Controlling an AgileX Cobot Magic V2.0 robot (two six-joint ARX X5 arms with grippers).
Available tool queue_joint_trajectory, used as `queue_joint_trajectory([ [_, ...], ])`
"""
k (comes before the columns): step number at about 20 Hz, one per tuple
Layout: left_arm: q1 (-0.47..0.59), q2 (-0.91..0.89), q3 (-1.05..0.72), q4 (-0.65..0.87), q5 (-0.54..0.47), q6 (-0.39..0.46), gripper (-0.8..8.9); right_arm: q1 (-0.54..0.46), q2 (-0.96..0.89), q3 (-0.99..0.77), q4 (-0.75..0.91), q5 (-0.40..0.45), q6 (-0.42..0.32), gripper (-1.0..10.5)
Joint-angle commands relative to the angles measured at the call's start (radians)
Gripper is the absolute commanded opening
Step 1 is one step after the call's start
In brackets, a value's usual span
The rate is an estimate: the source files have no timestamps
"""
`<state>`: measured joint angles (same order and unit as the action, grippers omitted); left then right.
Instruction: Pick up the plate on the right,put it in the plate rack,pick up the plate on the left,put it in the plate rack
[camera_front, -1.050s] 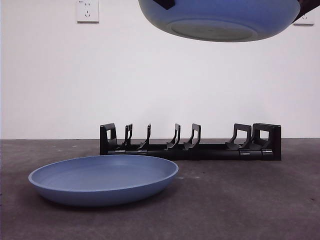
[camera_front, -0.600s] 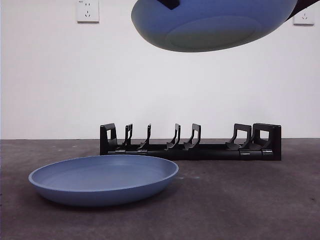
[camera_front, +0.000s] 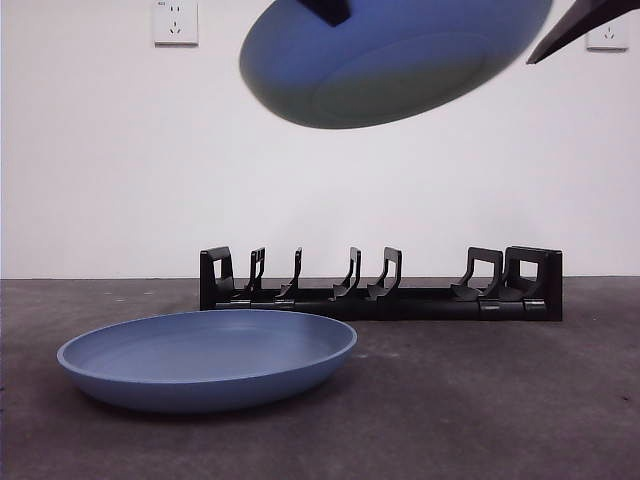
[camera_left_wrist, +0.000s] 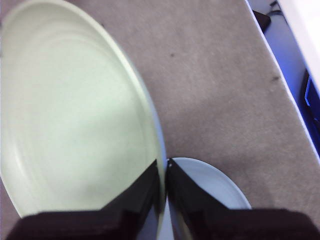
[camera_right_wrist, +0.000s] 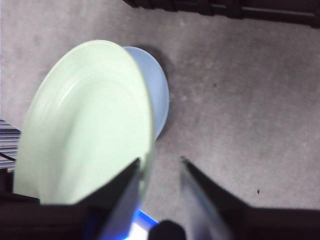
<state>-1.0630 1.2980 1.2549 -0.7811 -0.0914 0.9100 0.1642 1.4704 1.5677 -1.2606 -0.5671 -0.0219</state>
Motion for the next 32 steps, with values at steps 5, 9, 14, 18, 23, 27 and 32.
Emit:
queue_joint_trajectory([
  [5, 0.011, -0.001, -0.002, 0.011, 0.05, -0.101, -0.08, -0.001, -0.008, 0.09, 0.031, -0.017, 0.002, 3.5],
  [9, 0.071, -0.001, -0.002, 0.058, 0.154, -0.213, -0.08, -0.002, -0.077, 0.212, 0.083, 0.05, 0.048, 3.5],
  [14, 0.281, -0.001, -0.002, 0.357, 0.43, -0.51, -0.08, -0.001, -0.222, 0.243, 0.066, 0.222, 0.045, 3.5],
  [18, 0.428, 0.012, -0.002, 0.584, 0.521, -0.729, -0.08, -0.001, -0.296, 0.243, -0.013, 0.22, 0.038, 3.5],
  [23, 0.562, 0.104, -0.002, 0.766, 0.6, -0.943, -0.08, 0.0, -0.321, 0.237, -0.117, 0.212, 0.018, 3.5],
  [27, 0.581, 0.201, -0.002, 0.837, 0.587, -0.972, -0.08, 0.0, -0.337, 0.227, -0.117, 0.201, 0.023, 3.5],
  [32, 0.607, 0.295, -0.002, 0.931, 0.58, -1.012, -0.08, 0.0, -0.337, 0.226, -0.117, 0.201, 0.024, 3.5],
])
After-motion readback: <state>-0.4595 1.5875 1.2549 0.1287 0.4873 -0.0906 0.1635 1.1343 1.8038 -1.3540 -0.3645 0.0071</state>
